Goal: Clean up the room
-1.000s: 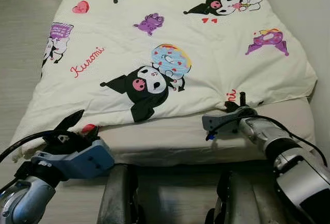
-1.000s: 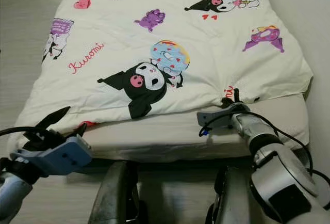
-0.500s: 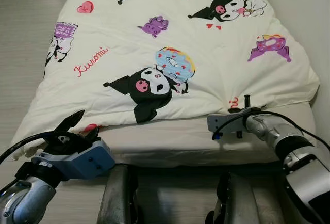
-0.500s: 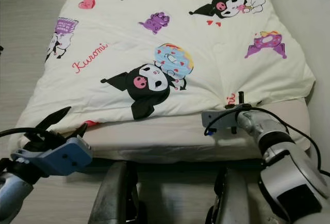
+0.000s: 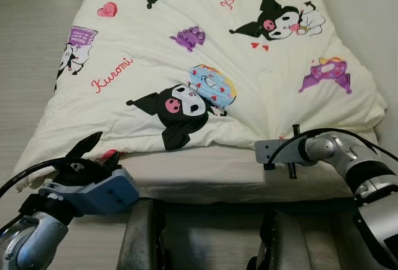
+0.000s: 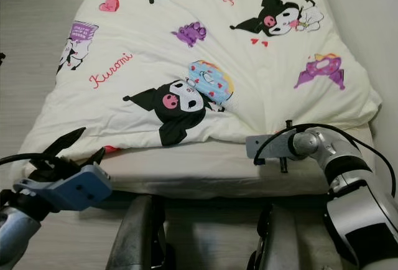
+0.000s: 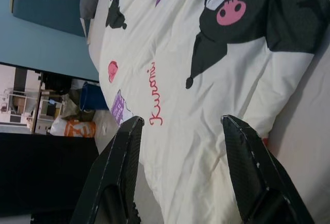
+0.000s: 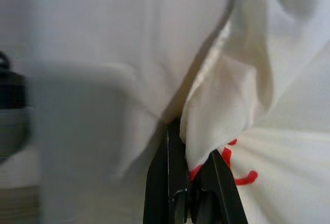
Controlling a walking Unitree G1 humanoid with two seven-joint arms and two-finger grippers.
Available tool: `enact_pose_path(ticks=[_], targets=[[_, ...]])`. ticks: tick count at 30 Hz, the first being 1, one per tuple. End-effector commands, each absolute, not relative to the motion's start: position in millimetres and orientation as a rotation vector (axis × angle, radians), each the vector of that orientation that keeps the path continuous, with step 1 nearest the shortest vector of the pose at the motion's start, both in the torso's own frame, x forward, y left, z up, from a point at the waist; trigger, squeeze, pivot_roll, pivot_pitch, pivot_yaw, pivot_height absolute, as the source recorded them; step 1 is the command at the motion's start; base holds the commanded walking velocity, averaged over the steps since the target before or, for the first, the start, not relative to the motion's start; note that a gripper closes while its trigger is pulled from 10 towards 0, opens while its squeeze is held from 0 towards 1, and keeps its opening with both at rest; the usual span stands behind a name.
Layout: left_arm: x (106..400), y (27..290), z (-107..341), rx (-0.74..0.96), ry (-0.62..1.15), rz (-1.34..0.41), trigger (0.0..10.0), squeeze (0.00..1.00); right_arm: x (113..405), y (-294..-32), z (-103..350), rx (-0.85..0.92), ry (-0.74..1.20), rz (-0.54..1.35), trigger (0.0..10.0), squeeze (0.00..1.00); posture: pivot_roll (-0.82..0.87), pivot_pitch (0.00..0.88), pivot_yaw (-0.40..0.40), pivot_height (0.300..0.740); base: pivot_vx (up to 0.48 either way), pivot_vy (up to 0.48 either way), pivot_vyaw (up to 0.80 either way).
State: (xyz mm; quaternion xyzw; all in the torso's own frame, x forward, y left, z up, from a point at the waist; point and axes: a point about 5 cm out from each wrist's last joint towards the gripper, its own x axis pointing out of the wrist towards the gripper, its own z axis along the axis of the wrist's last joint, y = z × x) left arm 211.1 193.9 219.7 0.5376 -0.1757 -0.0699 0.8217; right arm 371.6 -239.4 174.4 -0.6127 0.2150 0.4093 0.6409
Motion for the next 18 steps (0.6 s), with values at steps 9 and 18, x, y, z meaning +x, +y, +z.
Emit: enact_pose_path(ticks=[9, 18], targets=[[207, 193, 210, 1.135, -0.346, -0.168, 10.0, 0.0, 325, -260, 116, -1.23, 0.886, 1.313, 0.0, 0.0, 0.3, 0.471, 0.048, 0.522, 0.0, 0.0, 0.0], [209, 192, 211, 1.136, -0.353, -0.173, 10.0, 0.0, 308, -284, 120, -1.188, 1.033, 1.404, 0.0, 0.0, 0.3, 0.466, 0.043, 0.522, 0.0, 0.0, 0.0]])
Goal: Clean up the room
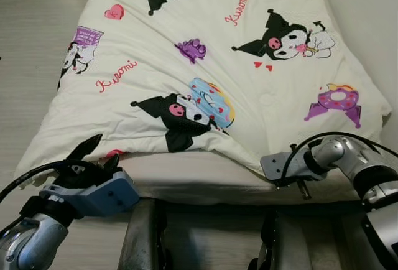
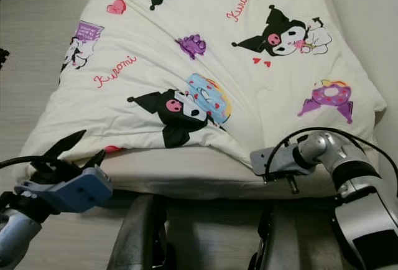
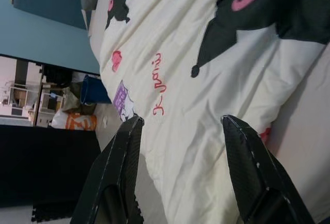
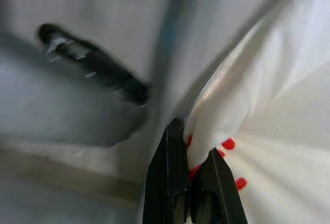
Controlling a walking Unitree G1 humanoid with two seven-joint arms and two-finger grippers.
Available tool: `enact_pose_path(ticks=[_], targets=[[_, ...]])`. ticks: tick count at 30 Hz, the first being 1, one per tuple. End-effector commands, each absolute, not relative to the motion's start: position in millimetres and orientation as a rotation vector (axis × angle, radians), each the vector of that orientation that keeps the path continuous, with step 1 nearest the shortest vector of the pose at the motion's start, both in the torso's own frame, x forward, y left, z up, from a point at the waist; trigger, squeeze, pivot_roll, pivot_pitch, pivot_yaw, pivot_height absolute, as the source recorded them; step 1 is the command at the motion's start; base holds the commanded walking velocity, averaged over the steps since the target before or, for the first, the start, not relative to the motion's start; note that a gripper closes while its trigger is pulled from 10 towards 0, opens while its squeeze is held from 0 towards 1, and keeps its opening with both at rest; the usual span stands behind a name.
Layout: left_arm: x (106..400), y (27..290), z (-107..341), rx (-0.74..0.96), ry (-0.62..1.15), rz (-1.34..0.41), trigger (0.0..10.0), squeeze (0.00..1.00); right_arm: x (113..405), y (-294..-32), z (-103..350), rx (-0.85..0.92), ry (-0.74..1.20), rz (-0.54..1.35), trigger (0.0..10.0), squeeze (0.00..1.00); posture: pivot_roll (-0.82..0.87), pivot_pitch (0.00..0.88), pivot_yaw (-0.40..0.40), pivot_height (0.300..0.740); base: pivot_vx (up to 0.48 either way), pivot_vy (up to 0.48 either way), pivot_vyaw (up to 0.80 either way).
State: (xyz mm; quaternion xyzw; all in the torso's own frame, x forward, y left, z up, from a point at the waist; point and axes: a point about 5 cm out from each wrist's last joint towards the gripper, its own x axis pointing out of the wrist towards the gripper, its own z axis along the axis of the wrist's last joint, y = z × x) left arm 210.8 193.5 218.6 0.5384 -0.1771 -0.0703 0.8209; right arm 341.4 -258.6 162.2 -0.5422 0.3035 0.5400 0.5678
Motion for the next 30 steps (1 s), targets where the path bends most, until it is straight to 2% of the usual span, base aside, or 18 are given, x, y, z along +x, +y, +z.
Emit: enact_pose_path(ticks=[1, 3, 5, 6, 8, 11, 17, 25, 30], targets=[[209, 192, 211, 1.136, -0.353, -0.173, 10.0, 0.0, 308, -284, 120, -1.188, 1.033, 1.404, 0.0, 0.0, 0.3, 0.466, 0.043, 0.522, 0.0, 0.0, 0.0], [208, 190, 210, 1.135, -0.355, -0.179, 10.0, 0.0, 303, -300, 123, -1.225, 1.114, 1.359, 0.0, 0.0, 0.3, 0.466, 0.041, 0.522, 0.0, 0.0, 0.0], [208, 190, 210, 1.135, -0.355, -0.179, 10.0, 0.0, 303, -300, 123, -1.225, 1.114, 1.359, 0.0, 0.0, 0.3, 0.466, 0.041, 0.522, 0.0, 0.0, 0.0], [207, 190, 210, 1.135, -0.355, -0.183, 10.0, 0.0, 300, -308, 124, -1.242, 1.157, 1.337, 0.0, 0.0, 0.3, 0.466, 0.042, 0.522, 0.0, 0.0, 0.0], [206, 188, 209, 1.133, -0.354, -0.193, 10.0, 0.0, 296, -328, 126, -1.299, 1.243, 1.213, 0.0, 0.0, 0.29, 0.467, 0.045, 0.522, 0.0, 0.0, 0.0], [206, 187, 208, 1.131, -0.356, -0.201, 10.0, 0.0, 292, -342, 127, -1.341, 1.305, 1.117, 0.0, 0.0, 0.3, 0.469, 0.044, 0.522, 0.0, 0.0, 0.0], [205, 185, 207, 1.128, -0.357, -0.212, 10.0, 0.0, 278, -360, 123, -1.294, 1.432, 1.069, 0.0, 0.0, 0.3, 0.468, 0.042, 0.522, 0.0, 0.0, 0.0], [204, 187, 208, 1.127, -0.354, -0.216, 10.0, 0.0, 256, -361, 109, -1.092, 1.506, 1.197, 0.0, 0.0, 0.3, 0.47, 0.042, 0.522, 0.0, 0.0, 0.0], [205, 186, 208, 1.128, -0.355, -0.22, 10.0, 0.0, 256, -361, 108, -1.076, 1.507, 1.199, 0.0, 0.0, 0.3, 0.469, 0.046, 0.522, 0.0, 0.0, 0.0]])
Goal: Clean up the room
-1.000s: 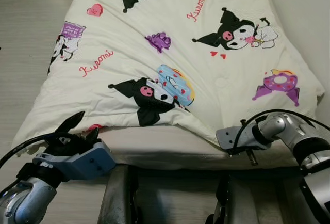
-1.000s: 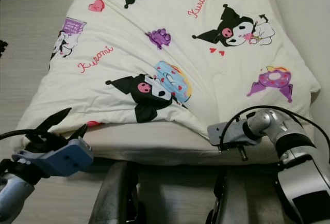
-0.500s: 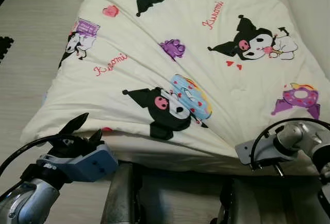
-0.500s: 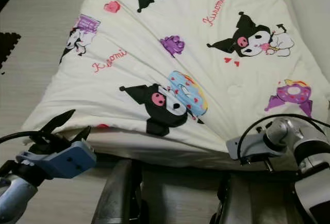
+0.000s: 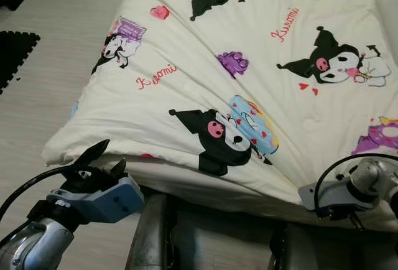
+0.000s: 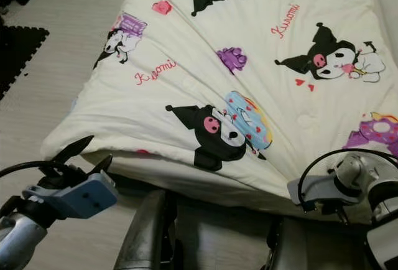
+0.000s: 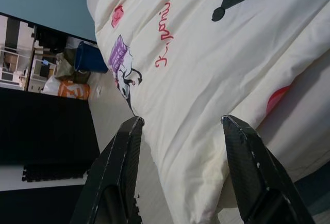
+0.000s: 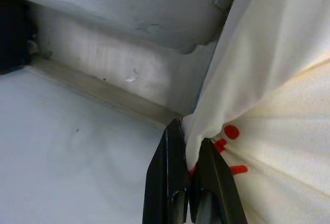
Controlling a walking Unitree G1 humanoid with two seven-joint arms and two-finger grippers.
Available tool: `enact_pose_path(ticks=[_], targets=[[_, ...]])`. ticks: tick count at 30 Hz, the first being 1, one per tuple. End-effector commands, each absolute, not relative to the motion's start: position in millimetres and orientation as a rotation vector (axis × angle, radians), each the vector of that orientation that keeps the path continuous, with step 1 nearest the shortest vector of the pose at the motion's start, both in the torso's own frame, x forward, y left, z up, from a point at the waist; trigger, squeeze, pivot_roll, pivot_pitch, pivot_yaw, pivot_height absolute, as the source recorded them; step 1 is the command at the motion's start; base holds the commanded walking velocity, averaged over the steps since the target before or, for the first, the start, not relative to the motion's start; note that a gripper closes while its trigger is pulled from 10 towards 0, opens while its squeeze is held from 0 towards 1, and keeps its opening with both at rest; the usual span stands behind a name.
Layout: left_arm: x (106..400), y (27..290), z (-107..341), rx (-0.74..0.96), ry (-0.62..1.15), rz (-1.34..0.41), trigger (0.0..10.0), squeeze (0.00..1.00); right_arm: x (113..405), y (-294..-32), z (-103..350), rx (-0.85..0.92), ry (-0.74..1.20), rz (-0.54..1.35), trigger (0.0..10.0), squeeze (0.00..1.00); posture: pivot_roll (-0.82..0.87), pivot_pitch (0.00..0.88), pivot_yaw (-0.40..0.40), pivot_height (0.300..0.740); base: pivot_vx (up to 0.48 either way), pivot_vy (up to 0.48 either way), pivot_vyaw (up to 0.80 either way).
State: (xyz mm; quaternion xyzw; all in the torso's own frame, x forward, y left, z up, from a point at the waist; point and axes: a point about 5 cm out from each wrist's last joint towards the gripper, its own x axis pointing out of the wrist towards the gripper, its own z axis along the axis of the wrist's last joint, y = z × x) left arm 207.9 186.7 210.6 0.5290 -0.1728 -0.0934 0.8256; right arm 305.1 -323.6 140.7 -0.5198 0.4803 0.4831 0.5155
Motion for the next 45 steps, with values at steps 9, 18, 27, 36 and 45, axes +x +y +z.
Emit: enact_pose_path(ticks=[9, 18, 27, 36, 45], targets=[[206, 186, 208, 1.129, -0.357, -0.221, 10.0, 0.0, 272, -351, 109, -1.097, 1.345, 1.084, 10.0, 1.0, 0.3, 0.467, 0.046, 0.522, 0.0, 0.0, 0.0], [205, 184, 208, 1.124, -0.363, -0.224, 10.0, 0.0, 286, -336, 120, -0.981, 1.242, 1.114, 10.0, 0.0, 0.29, 0.465, 0.047, 0.522, 0.0, 0.0, 0.0], [204, 182, 206, 1.106, -0.369, -0.238, 10.0, 0.0, 317, -292, 171, -0.674, 0.849, 1.302, 10.0, 0.0, 0.29, 0.46, 0.049, 0.522, 0.0, 0.0, 0.0], [202, 177, 203, 1.084, -0.372, -0.267, 10.0, 0.0, 333, -260, 227, -0.531, 0.464, 1.336, 10.0, 0.0, 0.29, 0.46, 0.05, 0.522, 0.0, 0.0, 0.0], [204, 177, 203, 1.059, -0.377, -0.261, 10.0, 0.0, 370, -276, 279, -0.338, 0.074, 0.814, 10.0, 0.0, 0.27, 0.459, 0.053, 0.522, 0.0, 0.0, 0.0]])
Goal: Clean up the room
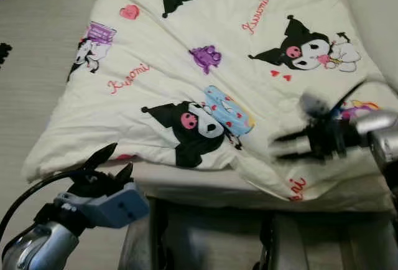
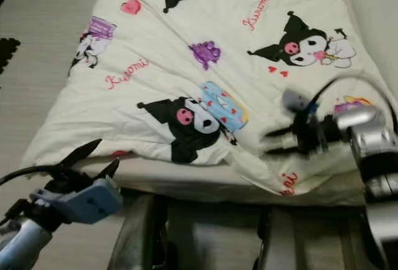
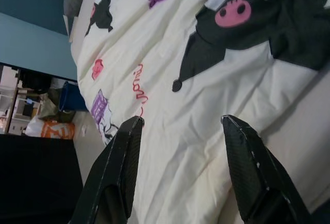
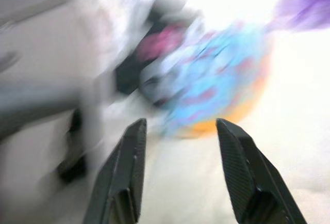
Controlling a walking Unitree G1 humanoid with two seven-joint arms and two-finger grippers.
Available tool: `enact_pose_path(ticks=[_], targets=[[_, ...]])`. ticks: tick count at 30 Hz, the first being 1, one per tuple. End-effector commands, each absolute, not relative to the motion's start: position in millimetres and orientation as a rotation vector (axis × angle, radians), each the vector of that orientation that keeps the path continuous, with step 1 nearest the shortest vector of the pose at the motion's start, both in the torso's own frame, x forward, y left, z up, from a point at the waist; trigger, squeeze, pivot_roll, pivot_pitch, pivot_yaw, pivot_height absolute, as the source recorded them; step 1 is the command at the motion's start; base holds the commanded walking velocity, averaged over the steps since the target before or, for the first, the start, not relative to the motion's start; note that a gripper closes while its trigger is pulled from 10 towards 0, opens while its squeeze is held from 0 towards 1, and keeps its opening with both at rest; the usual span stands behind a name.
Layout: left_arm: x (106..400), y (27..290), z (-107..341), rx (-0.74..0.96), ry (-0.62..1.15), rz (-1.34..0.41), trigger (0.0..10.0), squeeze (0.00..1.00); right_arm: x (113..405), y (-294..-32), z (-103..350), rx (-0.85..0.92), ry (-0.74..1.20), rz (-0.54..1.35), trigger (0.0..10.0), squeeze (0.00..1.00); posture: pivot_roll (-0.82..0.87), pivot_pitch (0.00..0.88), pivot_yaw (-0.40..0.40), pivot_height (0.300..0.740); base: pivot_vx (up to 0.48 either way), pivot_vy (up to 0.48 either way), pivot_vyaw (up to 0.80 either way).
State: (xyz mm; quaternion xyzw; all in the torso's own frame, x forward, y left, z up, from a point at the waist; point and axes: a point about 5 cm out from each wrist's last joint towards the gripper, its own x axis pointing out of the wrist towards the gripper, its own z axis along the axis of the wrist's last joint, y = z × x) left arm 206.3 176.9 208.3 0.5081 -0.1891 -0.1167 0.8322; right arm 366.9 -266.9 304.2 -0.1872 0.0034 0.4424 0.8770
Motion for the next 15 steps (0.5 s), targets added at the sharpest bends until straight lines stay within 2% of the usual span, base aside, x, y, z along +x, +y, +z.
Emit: enact_pose_path(ticks=[1, 2, 3, 5, 9, 10, 11, 13, 14, 15], targets=[[205, 176, 202, 1.038, -0.374, -0.254, 10.0, 0.0, 378, -287, 271, -0.387, 0.095, 0.557, 10.0, 0.0, 0.27, 0.46, 0.054, 0.522, 0.0, 0.0, 0.0], [205, 176, 202, 1.038, -0.374, -0.254, 10.0, 0.0, 378, -287, 271, -0.387, 0.095, 0.557, 10.0, 0.0, 0.27, 0.46, 0.054, 0.522, 0.0, 0.0, 0.0], [205, 176, 202, 1.023, -0.371, -0.25, 10.0, 0.0, 380, -295, 266, -0.424, 0.104, 0.388, 10.0, 0.0, 0.27, 0.46, 0.054, 0.522, 0.0, 0.0, 0.0], [207, 174, 200, 0.982, -0.363, -0.246, 10.0, 0.0, 378, -315, 258, -0.339, 0.059, 0.13, 10.0, 0.0, 0.26, 0.463, 0.053, 0.522, 0.0, 0.0, 0.0], [209, 173, 201, 0.905, -0.35, -0.241, 10.0, 0.0, 373, -326, 250, -0.298, 0.052, 0.047, 10.0, 0.0, 0.26, 0.463, 0.053, 0.522, 0.0, 0.0, 0.0], [209, 170, 200, 0.767, -0.315, -0.255, 10.0, 0.0, 369, -333, 245, -0.274, 0.052, -0.005, 10.0, 0.0, 0.25, 0.463, 0.053, 0.522, 0.0, 0.0, 0.0], [210, 165, 198, 0.586, -0.27, -0.271, 10.0, 0.0, 364, -344, 240, -0.25, 0.046, -0.074, 10.0, 0.11, 0.24, 0.464, 0.051, 0.522, 0.0, 0.0, 0.0], [210, 165, 198, 0.586, -0.27, -0.271, 10.0, 0.0, 364, -344, 240, -0.25, 0.046, -0.074, 10.0, 0.11, 0.24, 0.464, 0.051, 0.522, 0.0, 0.0, 0.0], [211, 161, 196, 0.466, -0.24, -0.291, 10.0, 0.0, 360, -351, 237, -0.232, 0.042, -0.12, 10.0, 0.11, 0.24, 0.463, 0.05, 0.522, 0.0, 0.0, 0.0], [210, 153, 196, 0.38, -0.231, -0.331, 10.0, 0.0, 353, -363, 235, -0.197, 0.032, -0.186, 10.0, 1.0, 0.24, 0.464, 0.051, 0.522, 0.0, 0.0, 0.0]])
